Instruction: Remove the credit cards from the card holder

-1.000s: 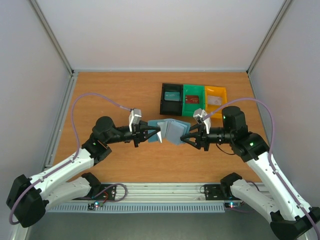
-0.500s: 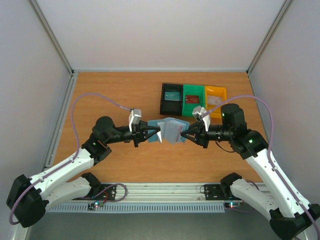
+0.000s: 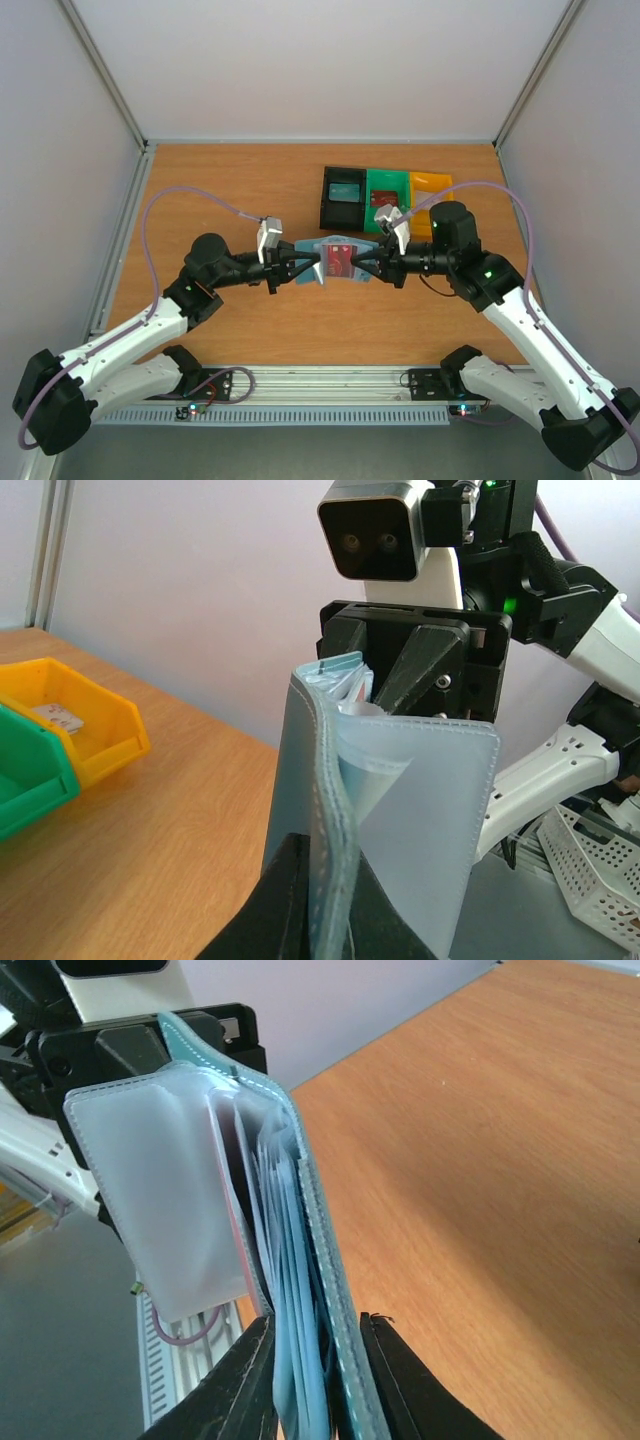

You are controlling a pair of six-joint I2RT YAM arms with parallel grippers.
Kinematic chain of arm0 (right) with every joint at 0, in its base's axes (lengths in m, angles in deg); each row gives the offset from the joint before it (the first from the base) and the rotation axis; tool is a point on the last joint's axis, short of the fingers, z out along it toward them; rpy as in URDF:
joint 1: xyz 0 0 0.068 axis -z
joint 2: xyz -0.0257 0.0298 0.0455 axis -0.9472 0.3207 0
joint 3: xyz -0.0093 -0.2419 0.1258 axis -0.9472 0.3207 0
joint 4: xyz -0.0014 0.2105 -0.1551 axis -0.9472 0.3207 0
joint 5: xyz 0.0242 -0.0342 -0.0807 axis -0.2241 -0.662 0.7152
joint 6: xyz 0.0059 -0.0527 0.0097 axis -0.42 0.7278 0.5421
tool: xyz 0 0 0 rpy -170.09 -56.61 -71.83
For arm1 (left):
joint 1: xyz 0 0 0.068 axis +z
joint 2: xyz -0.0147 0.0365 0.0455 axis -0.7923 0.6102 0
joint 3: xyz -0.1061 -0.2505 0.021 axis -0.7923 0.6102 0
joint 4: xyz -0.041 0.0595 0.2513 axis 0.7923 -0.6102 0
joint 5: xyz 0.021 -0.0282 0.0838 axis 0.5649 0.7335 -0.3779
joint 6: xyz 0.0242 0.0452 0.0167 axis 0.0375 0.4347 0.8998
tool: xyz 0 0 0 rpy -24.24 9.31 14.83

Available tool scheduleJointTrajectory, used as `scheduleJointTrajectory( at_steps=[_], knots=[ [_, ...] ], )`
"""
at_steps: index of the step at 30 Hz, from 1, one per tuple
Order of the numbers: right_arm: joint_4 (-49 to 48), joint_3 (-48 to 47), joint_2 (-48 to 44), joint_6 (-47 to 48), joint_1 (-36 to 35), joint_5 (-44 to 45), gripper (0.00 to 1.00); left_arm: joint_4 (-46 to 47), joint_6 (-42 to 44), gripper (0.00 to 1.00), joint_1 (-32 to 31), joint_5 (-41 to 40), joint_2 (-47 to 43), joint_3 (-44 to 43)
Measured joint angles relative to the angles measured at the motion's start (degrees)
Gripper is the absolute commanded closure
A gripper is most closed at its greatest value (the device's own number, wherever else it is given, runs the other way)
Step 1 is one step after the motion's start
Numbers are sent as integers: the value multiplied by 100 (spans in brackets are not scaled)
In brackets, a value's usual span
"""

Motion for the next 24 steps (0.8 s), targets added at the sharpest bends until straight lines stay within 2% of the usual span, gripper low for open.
scheduleJointTrajectory(
  at_steps=[4, 9, 11, 14, 16, 17, 18, 19, 20, 21, 22, 24],
  knots=[
    [-28, 0, 57, -92, -9, 120, 67, -2, -2, 100, 0, -59, -20, 42],
    [-146, 0, 208, -186, -138, 87, 64, -4, -17, 100, -48, -72, -24, 59],
    [-188, 2, 256, -205, -199, 63, 69, -4, -17, 100, -70, -72, -24, 61],
    [-229, 4, 278, -240, -236, 50, 88, -4, -20, 100, -72, -85, -24, 66],
    [-258, 4, 275, -278, -247, 20, 95, -7, -20, 100, -70, -122, -24, 70],
    [-256, 2, 273, -302, -256, 11, 97, -9, -20, 96, -70, -142, -24, 76],
    [-243, 2, 271, -326, -258, 17, 99, -17, -20, 82, -70, -162, -24, 81],
    [-214, -4, 271, -354, -258, 26, 99, -33, -22, 62, -72, -197, -24, 83],
    [-181, -20, 275, -365, -258, 63, 99, -52, -7, 46, -72, -258, -24, 85],
    [-142, -46, 278, -391, -262, 133, 99, -76, -11, 36, -72, -350, -26, 85],
    [-17, -120, 291, -433, -269, 278, 99, -109, 2, 30, -72, -472, -39, 87],
    [317, -372, 369, -564, -267, 785, 99, -184, 22, 29, -76, -743, -66, 94]
  ],
)
